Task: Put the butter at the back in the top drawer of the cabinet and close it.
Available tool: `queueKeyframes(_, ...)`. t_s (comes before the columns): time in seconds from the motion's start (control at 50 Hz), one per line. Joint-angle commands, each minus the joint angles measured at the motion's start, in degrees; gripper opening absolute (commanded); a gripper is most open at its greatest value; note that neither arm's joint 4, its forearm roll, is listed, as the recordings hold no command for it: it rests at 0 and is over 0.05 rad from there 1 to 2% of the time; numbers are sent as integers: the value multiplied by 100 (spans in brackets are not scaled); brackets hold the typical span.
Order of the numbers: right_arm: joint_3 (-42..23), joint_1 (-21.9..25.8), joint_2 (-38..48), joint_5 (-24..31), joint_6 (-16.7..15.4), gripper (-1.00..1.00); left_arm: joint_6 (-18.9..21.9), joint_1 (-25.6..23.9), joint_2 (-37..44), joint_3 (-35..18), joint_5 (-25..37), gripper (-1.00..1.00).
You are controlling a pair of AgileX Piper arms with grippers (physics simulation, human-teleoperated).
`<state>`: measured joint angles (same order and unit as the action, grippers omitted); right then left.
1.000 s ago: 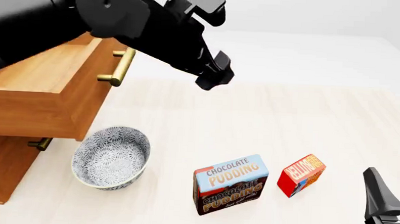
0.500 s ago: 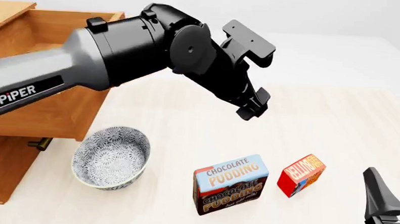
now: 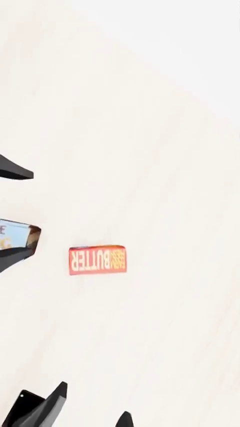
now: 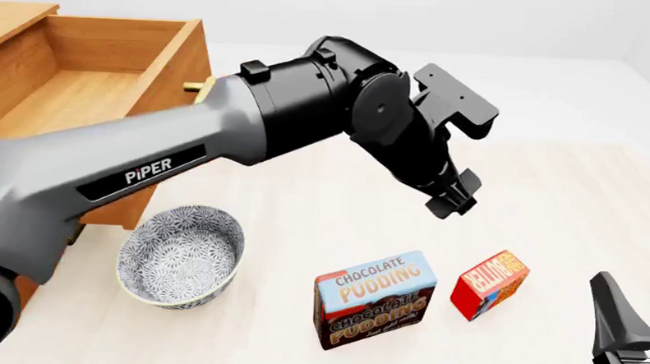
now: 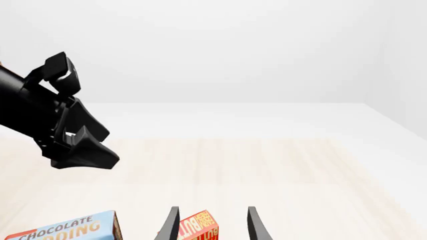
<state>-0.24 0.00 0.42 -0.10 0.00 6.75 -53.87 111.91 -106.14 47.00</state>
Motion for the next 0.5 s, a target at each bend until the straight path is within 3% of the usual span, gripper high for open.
queueKeyframes(0.02,0,0,0,0,0,100,-1,-99,363,-368,101,100)
queueKeyframes(0.5,0,0,0,0,0,100,-221,-334,1084,-1100,378,100)
